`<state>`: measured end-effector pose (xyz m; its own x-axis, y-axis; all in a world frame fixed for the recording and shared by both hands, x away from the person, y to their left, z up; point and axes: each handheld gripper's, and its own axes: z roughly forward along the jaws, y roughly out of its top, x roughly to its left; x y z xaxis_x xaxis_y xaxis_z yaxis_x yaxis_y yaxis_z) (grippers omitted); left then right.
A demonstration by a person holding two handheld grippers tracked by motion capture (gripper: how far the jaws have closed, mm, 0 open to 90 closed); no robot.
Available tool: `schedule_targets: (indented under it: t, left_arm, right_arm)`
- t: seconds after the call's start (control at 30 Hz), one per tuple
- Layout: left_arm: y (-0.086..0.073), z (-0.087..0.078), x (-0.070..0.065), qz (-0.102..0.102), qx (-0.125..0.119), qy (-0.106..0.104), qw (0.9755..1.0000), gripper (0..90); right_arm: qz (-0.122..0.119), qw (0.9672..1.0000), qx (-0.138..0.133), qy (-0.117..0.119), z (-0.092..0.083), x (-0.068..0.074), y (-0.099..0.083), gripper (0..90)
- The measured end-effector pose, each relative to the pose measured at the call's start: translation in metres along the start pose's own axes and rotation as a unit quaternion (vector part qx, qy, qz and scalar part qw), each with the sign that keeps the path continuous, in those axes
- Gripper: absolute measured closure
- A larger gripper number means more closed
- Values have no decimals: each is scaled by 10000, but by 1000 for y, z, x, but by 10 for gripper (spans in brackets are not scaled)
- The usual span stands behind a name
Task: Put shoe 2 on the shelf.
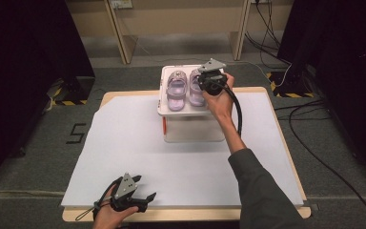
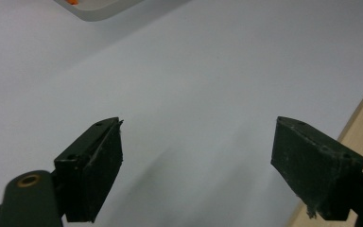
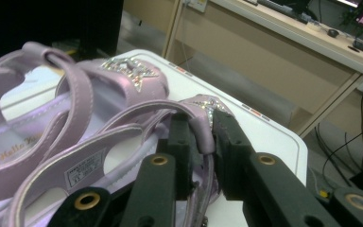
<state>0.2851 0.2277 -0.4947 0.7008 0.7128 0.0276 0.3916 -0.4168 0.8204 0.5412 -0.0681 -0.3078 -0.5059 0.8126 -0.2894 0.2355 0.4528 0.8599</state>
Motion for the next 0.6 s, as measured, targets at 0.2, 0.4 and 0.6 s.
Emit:
schedule_targets:
  t: [0.2,0.4,0.6]
  left_arm:
    - [0,-1,0,5,5,-5,10000,167]
    - [0,0,-1,16,4,-8,10000,167]
    - [0,0,-1,10,5,-7,10000,167]
  right_arm:
    - [-356,9994,54,-10,3,7,-1,766]
    - [-291,9995,128,19,2,6,-2,665]
    - [78,9999,-42,119,-13,-2,-2,517]
